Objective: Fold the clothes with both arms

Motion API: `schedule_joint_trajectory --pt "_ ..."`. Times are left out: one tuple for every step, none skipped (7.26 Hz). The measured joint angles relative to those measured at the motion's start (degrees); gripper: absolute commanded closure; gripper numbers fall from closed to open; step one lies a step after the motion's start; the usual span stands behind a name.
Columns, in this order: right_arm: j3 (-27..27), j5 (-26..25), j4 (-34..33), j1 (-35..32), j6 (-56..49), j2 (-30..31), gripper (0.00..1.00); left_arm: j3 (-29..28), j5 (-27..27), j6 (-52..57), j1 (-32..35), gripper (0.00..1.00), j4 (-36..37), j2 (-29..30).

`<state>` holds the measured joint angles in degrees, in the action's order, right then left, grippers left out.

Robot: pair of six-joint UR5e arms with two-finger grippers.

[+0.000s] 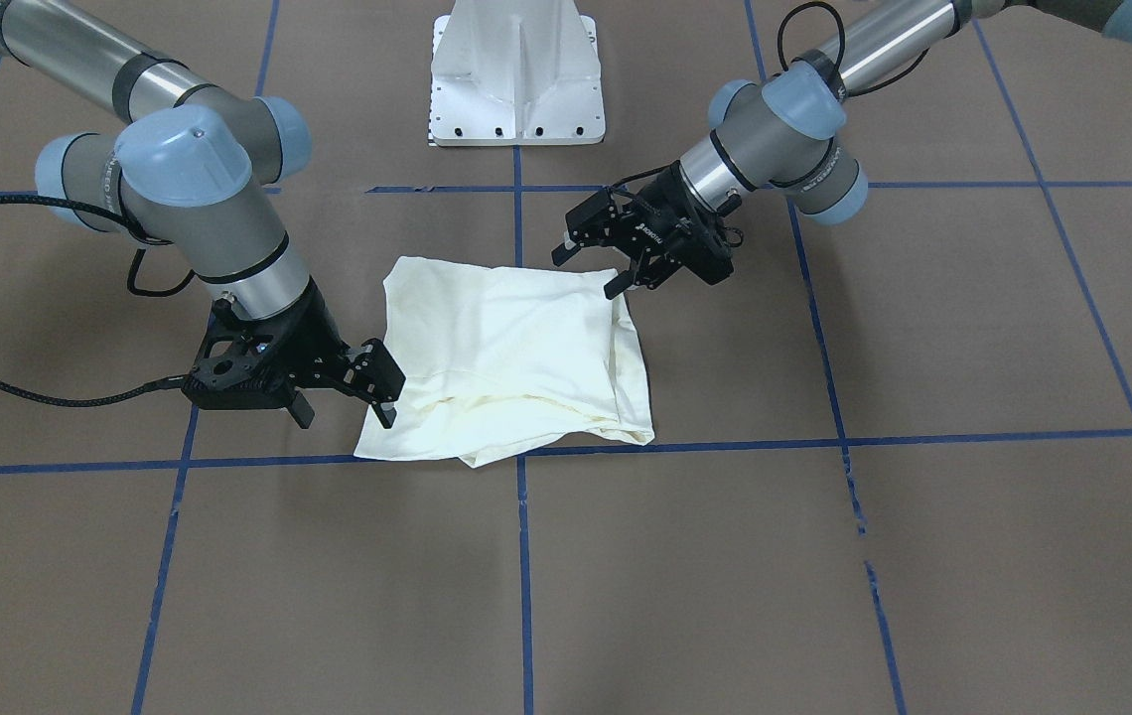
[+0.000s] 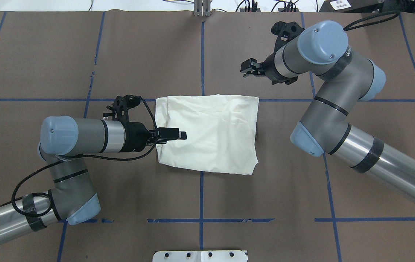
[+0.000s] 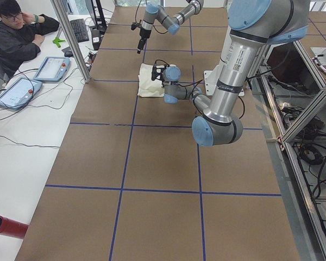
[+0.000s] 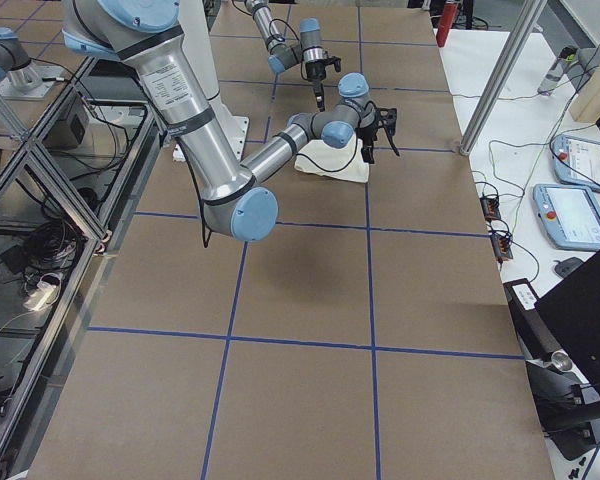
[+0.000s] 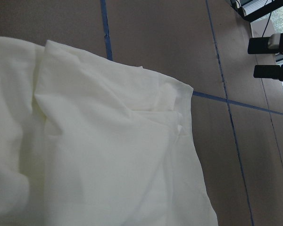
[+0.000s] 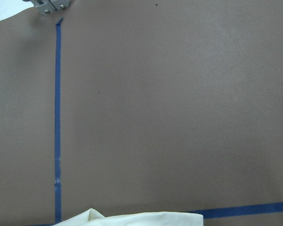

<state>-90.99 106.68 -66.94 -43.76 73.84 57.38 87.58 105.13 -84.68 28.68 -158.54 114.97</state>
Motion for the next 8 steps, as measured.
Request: schedule_joint_trajectory --pt "0.00 -0.04 -0.01 0.04 0.04 0.03 0.00 -1.21 -1.43 -0.08 -1.06 0.00 -0.01 0.11" --pt "0.00 -0.06 -0.01 0.07 0.04 0.07 0.00 -1.97 -3.22 -0.12 -2.45 0.00 0.04 0.27" --pt "0.02 -0.07 0.02 0.07 0.03 0.08 0.00 -2.30 -4.23 -0.11 -3.34 0.00 0.11 0.32" --pt "0.02 -0.07 0.04 0.08 0.05 0.09 0.00 -2.60 -4.64 -0.07 -3.77 0.00 0.14 0.24" --pt "0.02 -0.12 0.03 0.08 0.06 0.13 0.00 -3.18 -4.81 -0.05 -4.02 0.00 0.14 0.10" --pt "0.03 -0.19 -0.01 0.08 0.07 0.15 0.00 -3.79 -4.91 -0.05 -4.11 0.00 0.11 -0.04" --pt "0.05 -0.23 -0.03 0.08 0.07 0.15 0.00 -4.09 -5.11 -0.02 -4.14 0.00 0.09 -0.17" --pt "0.11 -0.24 -0.03 0.08 0.07 0.13 0.00 -4.13 -5.36 0.03 -4.16 0.00 0.08 -0.24"
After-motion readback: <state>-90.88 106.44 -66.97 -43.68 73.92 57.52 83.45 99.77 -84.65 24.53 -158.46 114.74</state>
